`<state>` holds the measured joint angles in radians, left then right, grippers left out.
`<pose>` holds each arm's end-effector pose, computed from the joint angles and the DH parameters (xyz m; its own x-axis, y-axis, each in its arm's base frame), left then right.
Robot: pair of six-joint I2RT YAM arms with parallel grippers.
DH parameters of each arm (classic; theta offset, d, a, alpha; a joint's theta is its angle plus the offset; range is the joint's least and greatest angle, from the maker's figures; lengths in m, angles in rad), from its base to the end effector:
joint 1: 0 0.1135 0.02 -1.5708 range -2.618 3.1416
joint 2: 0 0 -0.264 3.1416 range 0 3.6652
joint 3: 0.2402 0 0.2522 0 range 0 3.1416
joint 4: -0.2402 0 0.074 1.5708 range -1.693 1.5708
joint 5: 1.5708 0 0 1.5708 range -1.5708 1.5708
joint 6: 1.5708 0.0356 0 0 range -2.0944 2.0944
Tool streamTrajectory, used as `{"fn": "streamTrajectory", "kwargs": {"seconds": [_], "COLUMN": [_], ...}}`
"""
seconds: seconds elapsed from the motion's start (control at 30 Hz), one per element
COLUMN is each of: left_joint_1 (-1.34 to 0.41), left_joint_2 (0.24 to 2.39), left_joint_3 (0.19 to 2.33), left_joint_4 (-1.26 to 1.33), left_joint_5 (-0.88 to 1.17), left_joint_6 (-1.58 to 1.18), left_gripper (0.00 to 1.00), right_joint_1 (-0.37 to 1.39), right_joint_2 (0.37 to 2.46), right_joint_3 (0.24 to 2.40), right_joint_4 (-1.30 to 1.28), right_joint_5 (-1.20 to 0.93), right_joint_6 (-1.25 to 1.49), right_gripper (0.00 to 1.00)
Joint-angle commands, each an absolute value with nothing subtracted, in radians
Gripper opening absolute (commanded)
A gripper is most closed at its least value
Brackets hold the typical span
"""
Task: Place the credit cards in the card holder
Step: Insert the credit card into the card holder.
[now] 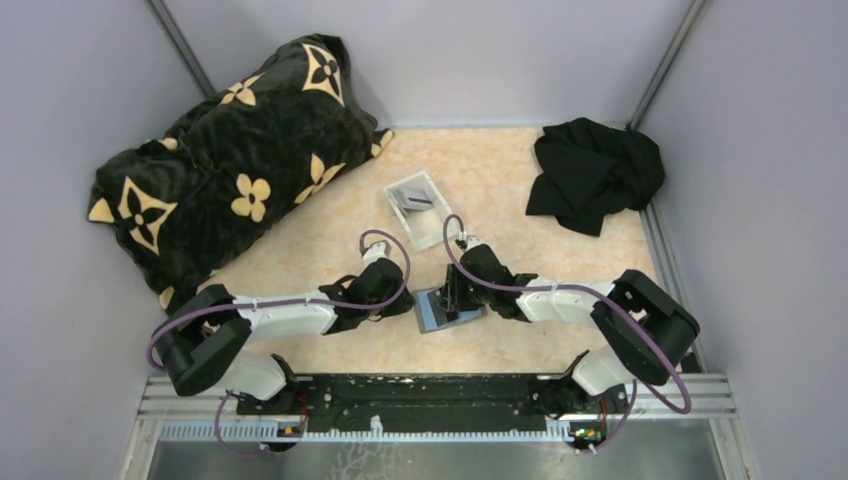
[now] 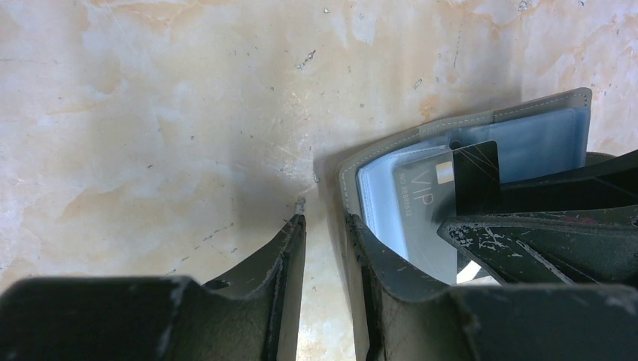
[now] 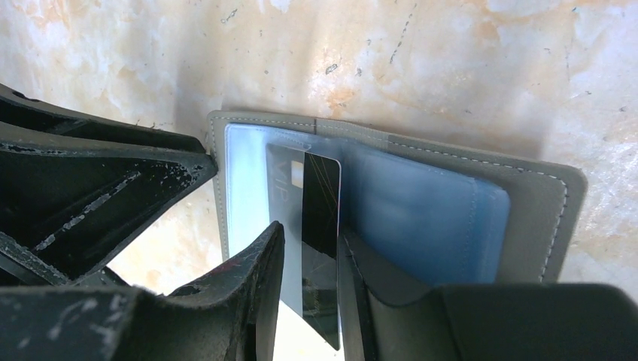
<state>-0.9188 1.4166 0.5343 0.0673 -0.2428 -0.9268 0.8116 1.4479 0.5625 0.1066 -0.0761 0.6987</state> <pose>0.1621 -0.1982 0.1443 -0.8021 -0.2285 -0.5517 0.0501 0.8949 -0.4434 0.1819 0.1956 0.1469 -0.8594 0.0261 -0.5106 -0.2713 0.8232 0.4987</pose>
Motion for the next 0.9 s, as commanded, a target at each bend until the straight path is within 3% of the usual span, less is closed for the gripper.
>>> {"fn": "streamTrajectory", "kwargs": {"seconds": [0.0, 0.4, 0.73, 0.87], "left_joint_1": [-0.923, -0.923, -0.924, -0.923], "left_joint_2": [1.444, 1.459, 1.552, 1.566], "left_joint_3": [0.494, 0.494, 0.554, 0.564], "left_joint_4": [-0.042, -0.010, -0.040, -0.062], "left_joint_5": [-0.229, -0.196, -0.149, -0.153], "left_joint_6": [-0.916, -0.891, -0.871, -0.878], "left_gripper": [0.34, 0.30, 0.11, 0.08], "right_joint_1": [0.821, 0.855, 0.877, 0.877], "right_joint_2": [1.416, 1.459, 1.473, 1.469], "right_joint_3": [0.581, 0.649, 0.704, 0.711], "right_joint_4": [0.072, 0.004, -0.056, -0.066], "right_joint_5": [-0.039, 0.004, 0.052, 0.063], "right_joint_6": [0.651, 0.613, 0.585, 0.579], "right_gripper": [0.32, 0.31, 0.34, 0.37]}}
